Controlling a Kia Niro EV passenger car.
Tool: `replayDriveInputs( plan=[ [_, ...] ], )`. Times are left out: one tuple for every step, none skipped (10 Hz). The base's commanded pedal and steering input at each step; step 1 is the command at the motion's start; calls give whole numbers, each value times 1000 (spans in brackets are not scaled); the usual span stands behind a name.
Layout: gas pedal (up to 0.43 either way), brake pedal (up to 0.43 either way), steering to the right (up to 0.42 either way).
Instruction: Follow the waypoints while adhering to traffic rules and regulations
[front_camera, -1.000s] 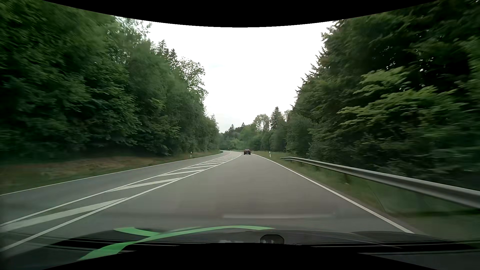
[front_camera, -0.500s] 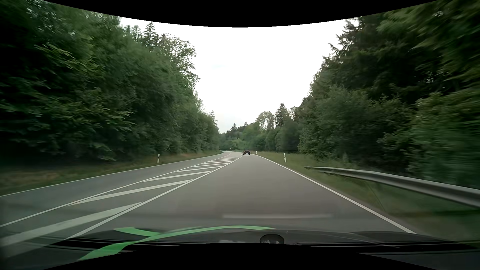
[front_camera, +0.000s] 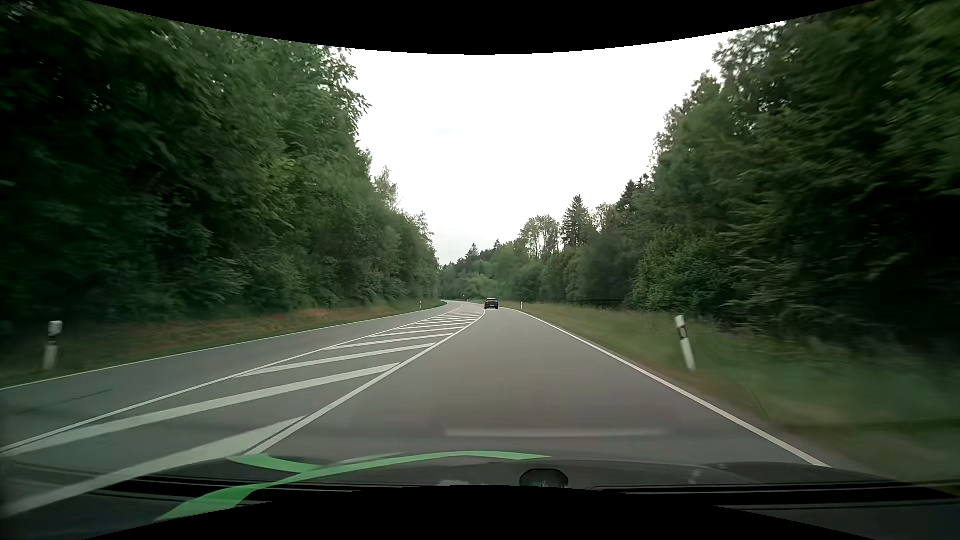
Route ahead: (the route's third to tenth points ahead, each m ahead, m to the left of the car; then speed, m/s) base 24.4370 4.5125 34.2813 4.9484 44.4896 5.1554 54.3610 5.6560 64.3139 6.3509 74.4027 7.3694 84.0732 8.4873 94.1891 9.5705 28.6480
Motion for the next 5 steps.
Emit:
replayDriveInputs(
  plan=[
    [287, 0, -10],
    [319, 0, -10],
    [350, 0, -9],
    [350, 0, -10],
    [358, 0, -10]
  ],
)
